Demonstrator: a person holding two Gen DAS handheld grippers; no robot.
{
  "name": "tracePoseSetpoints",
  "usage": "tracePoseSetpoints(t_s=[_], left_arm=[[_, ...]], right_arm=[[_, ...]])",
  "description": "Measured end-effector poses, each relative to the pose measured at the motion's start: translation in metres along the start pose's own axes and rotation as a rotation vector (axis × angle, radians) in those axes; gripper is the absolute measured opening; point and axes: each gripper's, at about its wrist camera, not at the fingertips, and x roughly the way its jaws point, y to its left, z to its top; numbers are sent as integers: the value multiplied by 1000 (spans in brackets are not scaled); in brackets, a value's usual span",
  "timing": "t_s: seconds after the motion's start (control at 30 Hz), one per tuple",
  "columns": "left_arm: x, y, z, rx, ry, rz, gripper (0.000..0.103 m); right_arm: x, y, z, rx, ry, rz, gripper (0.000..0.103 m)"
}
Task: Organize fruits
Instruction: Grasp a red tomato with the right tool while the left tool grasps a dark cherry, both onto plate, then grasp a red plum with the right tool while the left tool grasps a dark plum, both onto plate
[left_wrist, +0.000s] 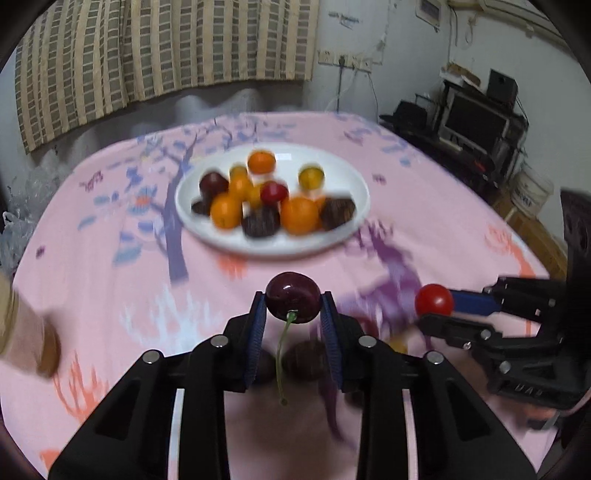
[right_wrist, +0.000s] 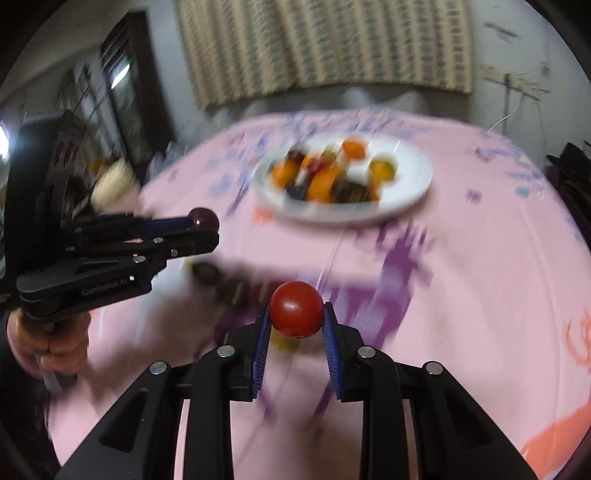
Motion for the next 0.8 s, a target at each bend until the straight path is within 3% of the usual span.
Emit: tracePoseSetpoints(t_s=[0.07, 0.2, 0.23, 0.27, 0.3, 0.33, 0.37, 0.43, 0.47, 0.53, 0.7, 0.8], left_arm=[[16, 4, 36, -23, -12, -10, 30], [52, 7, 90, -22, -14, 39, 30], [61, 9, 99, -32, -11, 77, 36], [65, 11, 103, -43, -4, 106, 63], [65, 14, 105, -63, -5, 141, 74], [59, 17, 101, -83, -27, 154, 81], [53, 19, 98, -88, -45, 145, 81], [32, 20, 80, -52, -55, 146, 85], [23, 22, 69, -44, -61, 158, 92], [1, 26, 44, -47, -82, 186, 94], [-39, 43, -19, -134, -114, 109, 94], [-42, 51, -47, -170, -105, 125, 94]], right_arm=[[11, -14, 30, 28, -52, -38, 28], [41, -38, 76, 65, -131, -73, 28], [51, -43, 86, 80, -138, -59, 30], [60, -47, 92, 87, -130, -54, 30], [69, -50, 97, 95, -116, -78, 39], [72, -50, 96, 103, -109, -96, 44], [72, -49, 91, 112, -102, -90, 44], [65, -42, 78, 112, -85, -12, 45], [62, -37, 72, 100, -71, 16, 45], [57, -23, 58, 58, -28, 42, 45], [51, 3, 20, -10, 92, 84, 45], [51, 7, 10, -7, 98, 104, 45]])
